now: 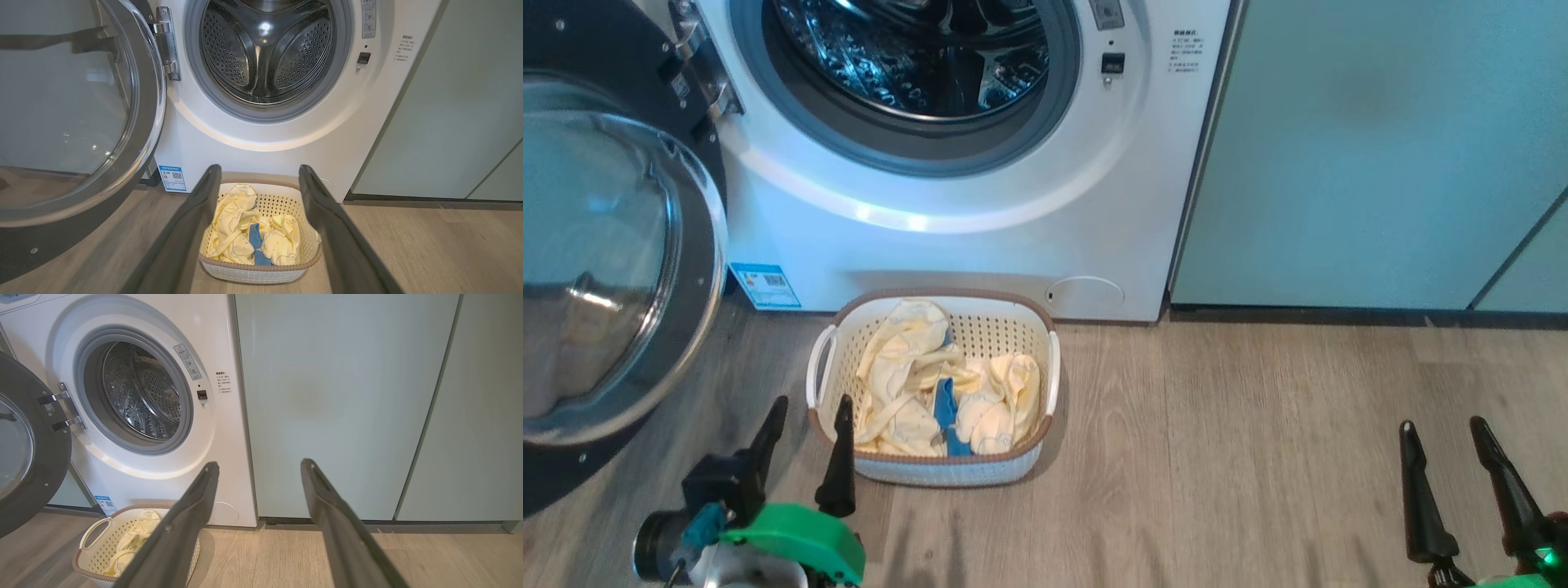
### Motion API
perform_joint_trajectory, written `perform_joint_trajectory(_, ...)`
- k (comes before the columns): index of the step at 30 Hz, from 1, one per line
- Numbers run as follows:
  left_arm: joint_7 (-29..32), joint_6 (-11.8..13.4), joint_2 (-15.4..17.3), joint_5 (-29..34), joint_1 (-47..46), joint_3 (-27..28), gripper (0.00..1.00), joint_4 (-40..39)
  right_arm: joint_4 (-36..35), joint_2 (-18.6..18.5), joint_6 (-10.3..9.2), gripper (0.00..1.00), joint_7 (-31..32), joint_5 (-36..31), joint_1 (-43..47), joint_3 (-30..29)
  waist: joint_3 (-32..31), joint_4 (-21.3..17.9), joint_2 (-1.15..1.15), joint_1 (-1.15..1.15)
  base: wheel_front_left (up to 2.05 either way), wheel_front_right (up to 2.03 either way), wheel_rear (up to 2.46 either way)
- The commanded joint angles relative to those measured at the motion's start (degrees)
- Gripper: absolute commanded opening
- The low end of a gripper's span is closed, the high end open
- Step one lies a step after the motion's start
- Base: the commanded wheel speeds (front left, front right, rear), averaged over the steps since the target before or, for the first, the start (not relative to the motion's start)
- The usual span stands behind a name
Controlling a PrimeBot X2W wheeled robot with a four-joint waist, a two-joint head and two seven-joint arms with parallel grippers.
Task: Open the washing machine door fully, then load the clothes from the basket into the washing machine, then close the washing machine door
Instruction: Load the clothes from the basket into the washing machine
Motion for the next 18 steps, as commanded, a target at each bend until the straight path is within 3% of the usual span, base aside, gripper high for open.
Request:
perform_joint_trajectory(1,-0.37,0.39,1.16,-0.14,-1.73,1.35,1.00,-2.17,-2.24,-0.68,-0.16,1.00,-0.55,-0.03,-2.73,1.03,0.30,0.00,0.00,0.00,1.57,-1.57,0.00)
perform_joint_trajectory(11,-0.09,0.93,1.34,0.16,-2.53,0.39,1.00,-2.02,-2.42,-0.68,-0.16,1.00,-0.55,-0.05,-3.33,0.92,1.42,0.22,0.00,0.00,1.75,-1.75,0.00)
perform_joint_trajectory(18,-0.45,1.00,1.58,-0.24,-2.94,0.11,1.00,-1.60,-2.22,-0.68,-0.16,1.00,-0.55,0.11,-3.72,0.94,1.88,0.27,0.00,0.00,0.88,-0.88,0.00)
